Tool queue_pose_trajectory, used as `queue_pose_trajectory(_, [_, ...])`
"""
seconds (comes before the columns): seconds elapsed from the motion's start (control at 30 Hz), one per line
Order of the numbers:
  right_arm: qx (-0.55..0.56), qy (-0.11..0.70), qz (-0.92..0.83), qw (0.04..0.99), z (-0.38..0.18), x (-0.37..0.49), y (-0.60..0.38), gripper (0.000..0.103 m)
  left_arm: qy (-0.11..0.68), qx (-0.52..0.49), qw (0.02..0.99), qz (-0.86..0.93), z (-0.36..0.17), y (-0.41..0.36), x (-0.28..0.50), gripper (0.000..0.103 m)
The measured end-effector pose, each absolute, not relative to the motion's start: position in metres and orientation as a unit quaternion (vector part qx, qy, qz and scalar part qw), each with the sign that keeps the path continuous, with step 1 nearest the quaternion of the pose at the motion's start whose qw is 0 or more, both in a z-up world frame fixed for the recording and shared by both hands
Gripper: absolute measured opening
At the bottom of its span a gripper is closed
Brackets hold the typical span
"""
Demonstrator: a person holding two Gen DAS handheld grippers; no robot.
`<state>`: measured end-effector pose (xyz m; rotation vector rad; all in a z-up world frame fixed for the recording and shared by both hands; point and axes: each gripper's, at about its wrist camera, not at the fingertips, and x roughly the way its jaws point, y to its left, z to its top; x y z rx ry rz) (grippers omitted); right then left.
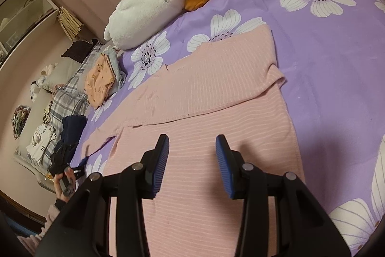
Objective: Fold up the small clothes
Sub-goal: 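Grasp the other sleeve cuff with the left tool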
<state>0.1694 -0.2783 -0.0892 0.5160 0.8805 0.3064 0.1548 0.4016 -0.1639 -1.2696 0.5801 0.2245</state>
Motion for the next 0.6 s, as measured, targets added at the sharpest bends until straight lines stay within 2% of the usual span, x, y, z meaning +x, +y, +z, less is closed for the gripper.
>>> queue_pose_trajectory(0.2, [0.243, 0.426, 0.137, 0.86, -0.093, 0.171, -0.277, 0.041, 0.257, -0.573, 0.765, 0.139, -0.162, 0.422, 0.166, 0.068])
queue_pose_trajectory(0.27, [0.244, 0.428, 0.136, 0.859, -0.095, 0.17, -0.278, 0.041, 0.26, -0.57, 0.766, 0.145, -0.161, 0.424, 0.166, 0.064])
queue_pose_trajectory(0.3, [0.245, 0.429, 0.135, 0.859, -0.096, 0.168, -0.278, 0.041, 0.267, -0.559, 0.77, 0.152, -0.158, 0.424, 0.167, 0.057])
queue_pose_trajectory(0.37, [0.244, 0.433, 0.133, 0.857, -0.099, 0.168, -0.279, 0.041, 0.281, -0.532, 0.782, 0.16, -0.151, 0.42, 0.167, 0.032])
queue_pose_trajectory(0.4, [0.244, 0.434, 0.132, 0.857, -0.1, 0.167, -0.278, 0.041, 0.288, -0.521, 0.788, 0.158, -0.148, 0.418, 0.169, 0.012])
queue_pose_trajectory(0.43, [0.245, 0.435, 0.132, 0.856, -0.101, 0.167, -0.279, 0.041, 0.295, -0.508, 0.794, 0.156, -0.143, 0.416, 0.169, 0.006])
queue_pose_trajectory(0.6, [0.248, 0.433, 0.14, 0.855, -0.1, 0.164, -0.275, 0.041, 0.297, -0.442, 0.836, 0.13, -0.098, 0.389, 0.175, 0.006])
